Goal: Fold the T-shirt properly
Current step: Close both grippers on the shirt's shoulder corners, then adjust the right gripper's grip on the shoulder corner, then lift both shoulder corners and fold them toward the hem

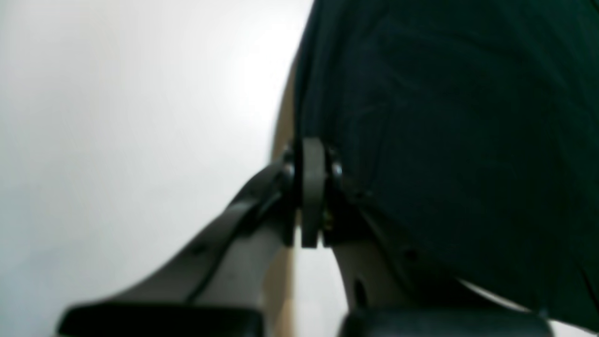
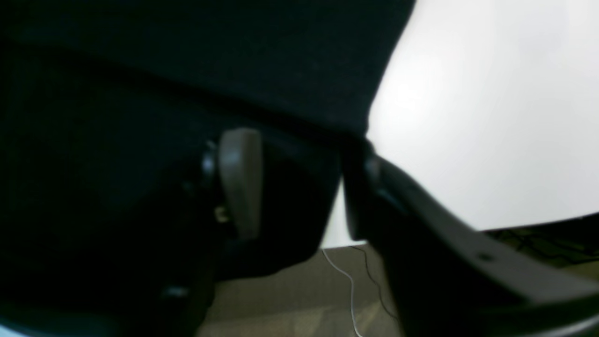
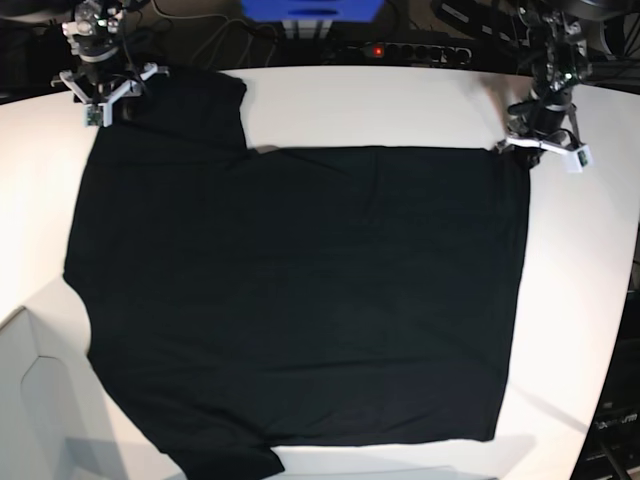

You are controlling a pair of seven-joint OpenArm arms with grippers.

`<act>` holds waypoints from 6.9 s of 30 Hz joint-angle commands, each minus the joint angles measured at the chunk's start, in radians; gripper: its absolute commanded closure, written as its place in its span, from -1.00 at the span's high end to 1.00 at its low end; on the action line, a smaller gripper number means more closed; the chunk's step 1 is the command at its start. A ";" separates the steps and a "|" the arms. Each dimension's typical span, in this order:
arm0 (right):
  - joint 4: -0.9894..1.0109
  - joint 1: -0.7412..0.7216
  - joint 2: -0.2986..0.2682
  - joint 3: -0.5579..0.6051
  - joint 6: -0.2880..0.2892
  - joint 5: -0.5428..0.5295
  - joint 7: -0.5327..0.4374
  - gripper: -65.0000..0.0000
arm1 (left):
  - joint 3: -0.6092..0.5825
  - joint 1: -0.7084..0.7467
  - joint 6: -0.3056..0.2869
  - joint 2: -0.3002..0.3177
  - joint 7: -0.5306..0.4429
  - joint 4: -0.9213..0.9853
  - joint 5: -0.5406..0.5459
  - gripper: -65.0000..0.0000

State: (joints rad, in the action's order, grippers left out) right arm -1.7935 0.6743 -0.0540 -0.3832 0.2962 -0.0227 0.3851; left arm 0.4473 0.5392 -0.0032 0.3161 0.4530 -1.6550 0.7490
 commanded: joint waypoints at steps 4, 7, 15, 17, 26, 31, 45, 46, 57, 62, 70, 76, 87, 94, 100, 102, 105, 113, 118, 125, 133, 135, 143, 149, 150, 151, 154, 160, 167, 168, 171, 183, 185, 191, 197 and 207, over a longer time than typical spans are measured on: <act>0.002 -0.009 -0.004 -0.007 0.011 0.023 0.044 -0.87 | 0.008 0.002 -0.004 0.013 -0.020 -0.015 0.005 -1.00; -0.006 -0.012 -0.004 -0.007 0.011 0.023 0.041 -1.00 | 0.008 0.002 -0.004 0.013 -0.020 -0.017 0.008 -1.00; -0.141 -0.012 0.000 -0.009 0.011 0.023 0.036 -1.00 | 0.069 0.022 -0.004 0.010 -0.015 -0.080 0.011 -1.00; -0.182 -0.012 0.001 -0.009 0.011 0.023 0.035 -1.00 | 0.078 0.023 -0.004 0.010 -0.015 -0.098 0.011 -1.00; -0.228 -0.058 -0.002 -0.023 0.011 0.023 0.035 -1.00 | 0.101 0.012 -0.004 0.008 -0.015 -0.119 0.011 -1.00; -0.223 -0.133 -0.004 -0.030 0.011 0.023 0.042 -1.00 | 0.112 -0.035 -0.004 -0.002 -0.015 -0.112 0.011 -1.00; -0.223 -0.221 -0.004 -0.030 0.011 0.025 0.237 -1.00 | 0.110 -0.084 -0.002 -0.022 -0.012 -0.104 0.004 -1.00; -0.223 -0.218 -0.004 -0.030 0.011 0.025 0.265 -1.00 | 0.112 -0.078 -0.002 -0.021 -0.012 -0.103 0.004 -1.00; -0.190 -0.252 0.003 -0.104 0.209 0.025 0.375 0.12 | 0.112 -0.064 -0.002 -0.015 -0.012 -0.100 0.004 -1.00; -0.102 -0.267 0.003 -0.150 0.248 0.025 0.372 0.12 | 0.112 -0.064 -0.002 -0.015 -0.012 -0.100 0.004 -1.00; -0.052 -0.259 0.012 -0.148 0.257 0.025 0.374 0.12 | 0.112 -0.064 -0.002 -0.015 -0.012 -0.100 0.004 -1.00; 0.028 -0.265 0.010 -0.150 0.377 0.023 0.374 -0.16 | 0.112 -0.064 -0.002 -0.015 -0.012 -0.100 0.002 -1.00; -0.027 -0.259 0.021 -0.210 0.402 0.023 0.374 -1.00 | 0.114 -0.064 -0.002 -0.015 -0.012 -0.106 0.002 -1.00; -0.207 -0.268 0.042 -0.256 0.402 0.023 0.374 -1.00 | 0.114 -0.064 -0.002 -0.015 -0.012 -0.112 0.002 -1.00; -0.217 -0.291 0.044 -0.257 0.402 0.027 0.377 -1.00 | 0.114 -0.066 -0.002 -0.015 -0.012 -0.112 0.004 -1.00; -0.216 -0.275 0.044 -0.257 0.402 0.028 0.377 -1.00 | 0.114 -0.064 -0.002 -0.015 -0.012 -0.112 0.004 -1.00; -0.213 -0.264 0.044 -0.257 0.402 0.027 0.415 -0.82 | 0.114 -0.064 -0.002 -0.015 -0.012 -0.109 0.004 -1.00; -0.081 -0.296 0.041 -0.259 0.402 0.025 0.447 -0.10 | 0.114 -0.064 -0.002 -0.015 -0.012 -0.110 0.004 -1.00; -0.033 -0.318 0.041 -0.259 0.402 0.025 0.449 -0.10 | 0.114 -0.064 -0.002 -0.015 -0.012 -0.110 0.004 -1.00; 0.024 -0.310 0.039 -0.256 0.402 0.023 0.447 -0.17 | 0.114 -0.057 -0.002 -0.015 -0.012 -0.110 0.004 -1.00; 0.017 -0.308 0.032 -0.259 0.402 0.028 0.455 -1.00 | 0.114 -0.051 -0.002 -0.015 -0.013 -0.110 0.004 -1.00; 0.016 -0.314 0.024 -0.260 0.402 0.027 0.453 -1.00 | 0.114 -0.051 -0.002 -0.015 -0.013 -0.112 0.004 -1.00; -0.116 -0.402 0.032 -0.348 0.402 0.027 0.456 -1.00 | 0.114 -0.060 -0.002 -0.015 -0.013 -0.112 0.004 -1.00; -0.139 -0.497 0.027 -0.342 0.402 0.027 0.456 -1.00 | 0.114 -0.120 0.001 -0.019 -0.013 -0.112 0.004 -1.00; -0.139 -0.517 0.027 -0.340 0.402 0.027 0.456 -1.00 | 0.114 -0.130 0.001 -0.019 -0.013 -0.112 0.004 -1.00; -0.136 -0.535 0.027 -0.340 0.402 0.027 0.456 -1.00 | 0.112 -0.143 0.001 -0.019 -0.013 -0.109 0.004 -1.00; -0.131 -0.601 0.027 -0.336 0.402 0.028 0.456 -1.00 | 0.106 -0.192 0.002 -0.015 -0.013 -0.098 0.002 -1.00; -0.116 -0.736 0.015 -0.231 0.402 0.028 0.506 -1.00 | 0.110 -0.311 0.004 -0.019 0.079 -0.061 0.002 -1.00; 0.041 -0.911 0.010 -0.176 0.402 0.028 0.509 -1.00 | 0.104 -0.428 0.004 -0.019 0.114 0.009 0.002 -1.00; 0.070 -0.940 0.010 -0.176 0.402 0.028 0.509 -1.00 | 0.103 -0.442 0.004 -0.019 0.114 0.019 0.002 -1.00; 0.169 -1.022 0.001 -0.175 0.402 0.028 0.507 -1.00 | 0.103 -0.477 0.004 -0.019 0.115 0.043 0.002 -1.00; 0.578 -1.244 -0.053 -0.058 0.402 0.028 0.300 -1.00 | 0.081 -0.577 -0.001 -0.013 0.115 0.161 0.002 -1.00; 0.628 -1.275 -0.054 -0.044 0.402 0.028 0.271 -1.00 | 0.063 -0.589 -0.001 -0.013 0.115 0.177 0.002 -1.00; 0.766 -1.362 -0.057 -0.027 0.402 0.030 0.196 -1.00 | 0.052 -0.604 -0.001 -0.013 0.115 0.178 0.002 -1.00; 0.900 -1.431 -0.093 -0.027 0.402 0.030 0.134 -1.00 | 0.052 -0.609 -0.001 0.005 0.115 0.180 0.002 -1.00; 0.976 -1.467 -0.123 -0.027 0.402 0.030 0.073 -1.00 | 0.052 -0.660 -0.001 0.022 0.115 0.186 0.001 -1.00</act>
State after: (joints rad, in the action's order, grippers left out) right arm -0.8009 -0.7494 -0.1638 -0.4103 0.6846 0.0265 0.4934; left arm 0.4946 -0.1017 0.0036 0.3168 0.5949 -1.4551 0.7448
